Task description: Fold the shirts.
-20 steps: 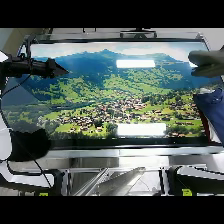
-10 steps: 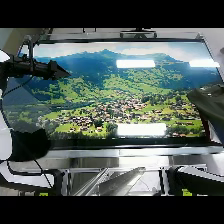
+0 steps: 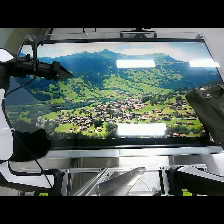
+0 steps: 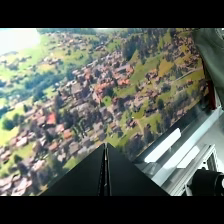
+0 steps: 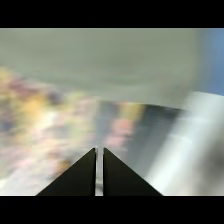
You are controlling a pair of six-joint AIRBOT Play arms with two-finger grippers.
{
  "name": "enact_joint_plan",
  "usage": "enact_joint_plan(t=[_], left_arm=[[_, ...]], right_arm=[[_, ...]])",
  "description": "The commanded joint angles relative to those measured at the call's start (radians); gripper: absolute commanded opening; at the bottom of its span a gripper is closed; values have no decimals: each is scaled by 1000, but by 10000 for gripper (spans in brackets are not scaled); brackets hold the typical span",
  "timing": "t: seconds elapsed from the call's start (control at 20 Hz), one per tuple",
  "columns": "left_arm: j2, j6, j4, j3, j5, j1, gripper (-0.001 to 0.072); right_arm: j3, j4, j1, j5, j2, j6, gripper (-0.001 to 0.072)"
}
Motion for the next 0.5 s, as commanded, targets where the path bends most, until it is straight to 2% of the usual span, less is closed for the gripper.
enact_joint_plan(t=[0.0,0.2,0.3,0.45], left_arm=[[13,0,-26,2,-4,-1,-1],[112,0,-23,-51,6,-20,-1],[216,0,-20,-196,9,-38,-1],[412,8,-16,-518,54,-67,-1]], right_arm=[[3,306,81,-103,27,-104,18],[-42,286,330,-167,92,-214,17],[-162,286,465,-177,177,-293,17],[-463,286,637,-241,383,-387,17]])
